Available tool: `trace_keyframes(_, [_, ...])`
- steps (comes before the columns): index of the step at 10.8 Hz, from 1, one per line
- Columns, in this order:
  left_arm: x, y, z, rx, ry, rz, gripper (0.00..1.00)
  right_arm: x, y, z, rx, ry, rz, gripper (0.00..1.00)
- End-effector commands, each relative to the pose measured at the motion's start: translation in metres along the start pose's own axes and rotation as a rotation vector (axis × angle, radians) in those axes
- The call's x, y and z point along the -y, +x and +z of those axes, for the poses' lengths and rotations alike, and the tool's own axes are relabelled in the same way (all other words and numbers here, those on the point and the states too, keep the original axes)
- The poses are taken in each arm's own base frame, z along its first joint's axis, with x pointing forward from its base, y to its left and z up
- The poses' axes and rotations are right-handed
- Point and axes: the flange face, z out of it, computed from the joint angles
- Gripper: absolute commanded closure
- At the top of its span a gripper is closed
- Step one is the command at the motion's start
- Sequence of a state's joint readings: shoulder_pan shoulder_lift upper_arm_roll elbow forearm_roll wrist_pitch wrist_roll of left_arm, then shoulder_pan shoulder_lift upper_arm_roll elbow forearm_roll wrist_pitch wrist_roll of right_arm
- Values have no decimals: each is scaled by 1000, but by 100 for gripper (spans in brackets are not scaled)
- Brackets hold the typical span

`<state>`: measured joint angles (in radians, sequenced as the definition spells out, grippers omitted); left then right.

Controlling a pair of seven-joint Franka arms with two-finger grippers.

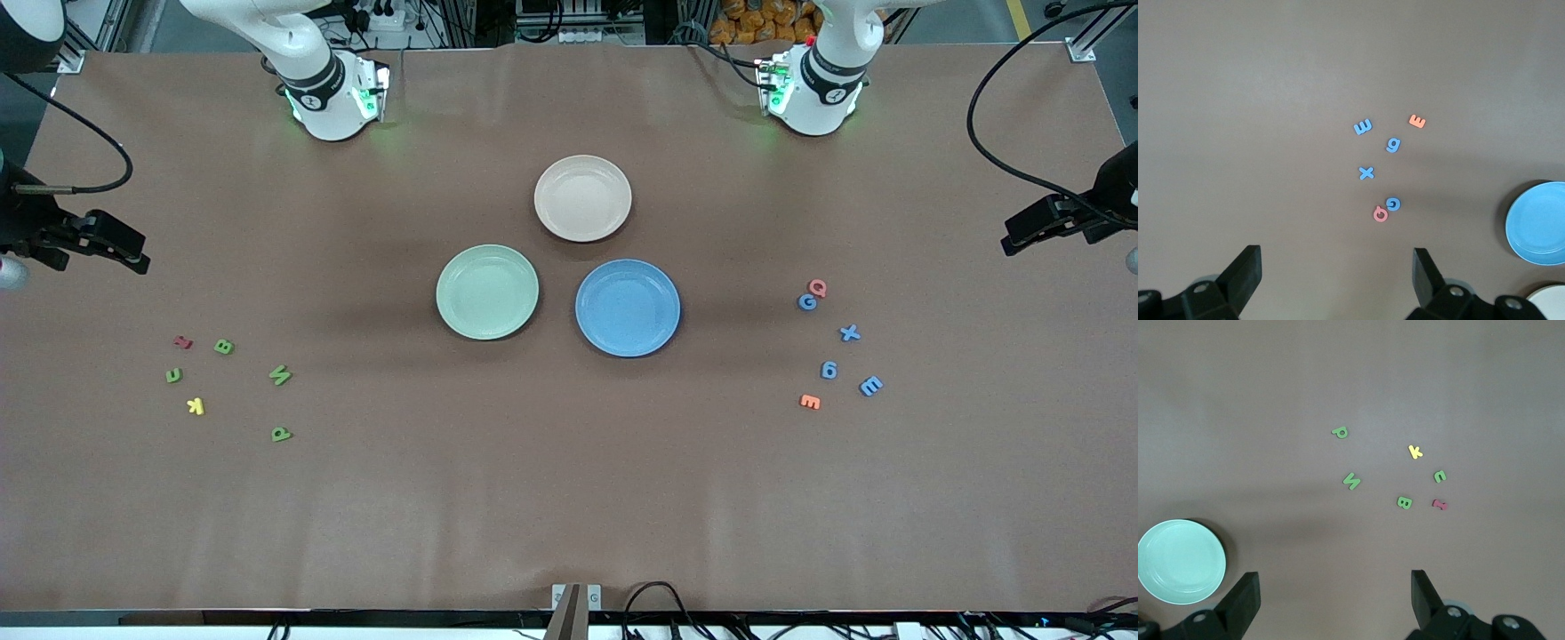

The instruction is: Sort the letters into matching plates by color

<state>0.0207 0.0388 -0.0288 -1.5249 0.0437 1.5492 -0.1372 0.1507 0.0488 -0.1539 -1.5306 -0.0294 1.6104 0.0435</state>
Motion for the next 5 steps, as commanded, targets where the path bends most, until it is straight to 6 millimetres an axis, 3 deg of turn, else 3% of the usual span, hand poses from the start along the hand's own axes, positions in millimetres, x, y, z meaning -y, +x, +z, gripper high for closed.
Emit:
trace_keyframes(1, [1, 1, -5, -14, -1, 23, 0, -2, -6, -3, -8, 10, 15, 0])
trace_keyframes(4, [-1, 2, -4, -3, -66, 14, 0, -2, -6, -1, -5, 10, 17, 0])
trace_keyframes(5, [8, 3, -2, 2, -86, -6, 0, -3, -5, -1, -7, 10, 18, 0])
